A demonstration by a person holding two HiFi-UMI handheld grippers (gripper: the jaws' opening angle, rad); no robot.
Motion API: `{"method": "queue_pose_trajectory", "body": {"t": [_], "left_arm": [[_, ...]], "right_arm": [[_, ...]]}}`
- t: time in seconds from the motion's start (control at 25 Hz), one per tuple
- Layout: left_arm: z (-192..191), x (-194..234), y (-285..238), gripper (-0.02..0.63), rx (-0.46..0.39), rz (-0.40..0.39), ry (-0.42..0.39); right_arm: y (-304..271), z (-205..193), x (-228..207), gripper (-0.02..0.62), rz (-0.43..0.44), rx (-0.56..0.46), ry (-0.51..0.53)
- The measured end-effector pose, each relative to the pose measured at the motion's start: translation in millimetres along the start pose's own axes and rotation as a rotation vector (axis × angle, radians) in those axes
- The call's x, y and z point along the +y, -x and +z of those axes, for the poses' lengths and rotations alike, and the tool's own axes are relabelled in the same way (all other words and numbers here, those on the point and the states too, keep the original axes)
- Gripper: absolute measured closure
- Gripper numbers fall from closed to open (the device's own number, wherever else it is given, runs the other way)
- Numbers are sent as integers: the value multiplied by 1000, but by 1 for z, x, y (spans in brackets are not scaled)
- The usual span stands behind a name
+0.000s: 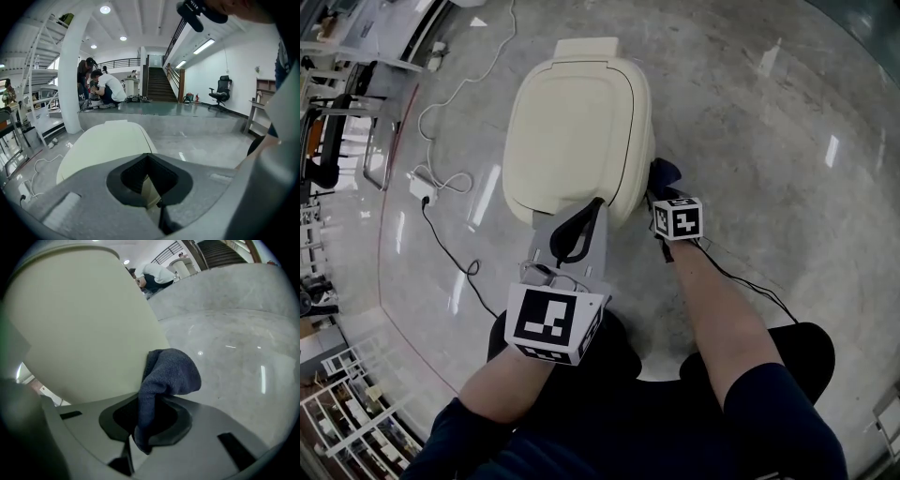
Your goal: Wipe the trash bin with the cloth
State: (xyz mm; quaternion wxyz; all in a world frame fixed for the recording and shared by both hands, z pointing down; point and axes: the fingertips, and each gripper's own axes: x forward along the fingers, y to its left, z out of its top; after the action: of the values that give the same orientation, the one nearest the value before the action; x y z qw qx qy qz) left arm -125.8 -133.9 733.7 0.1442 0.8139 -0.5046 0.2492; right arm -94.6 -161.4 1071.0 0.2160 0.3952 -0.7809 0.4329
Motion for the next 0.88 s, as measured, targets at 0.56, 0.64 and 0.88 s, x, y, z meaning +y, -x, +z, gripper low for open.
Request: {"method": "queue_pose_trajectory", "body": {"t": [0.56, 0.64, 0.88], "left_arm": [[-5, -2, 5, 609, 5, -23, 0], [-6, -3, 5, 609, 7, -27, 4], [-8, -12, -3, 609, 24, -96, 85]], "right_arm": [[35, -2, 42, 541, 225, 44, 113], [54, 10, 57, 541, 283, 43, 159], [117, 38, 113, 541, 407, 8, 214]]}}
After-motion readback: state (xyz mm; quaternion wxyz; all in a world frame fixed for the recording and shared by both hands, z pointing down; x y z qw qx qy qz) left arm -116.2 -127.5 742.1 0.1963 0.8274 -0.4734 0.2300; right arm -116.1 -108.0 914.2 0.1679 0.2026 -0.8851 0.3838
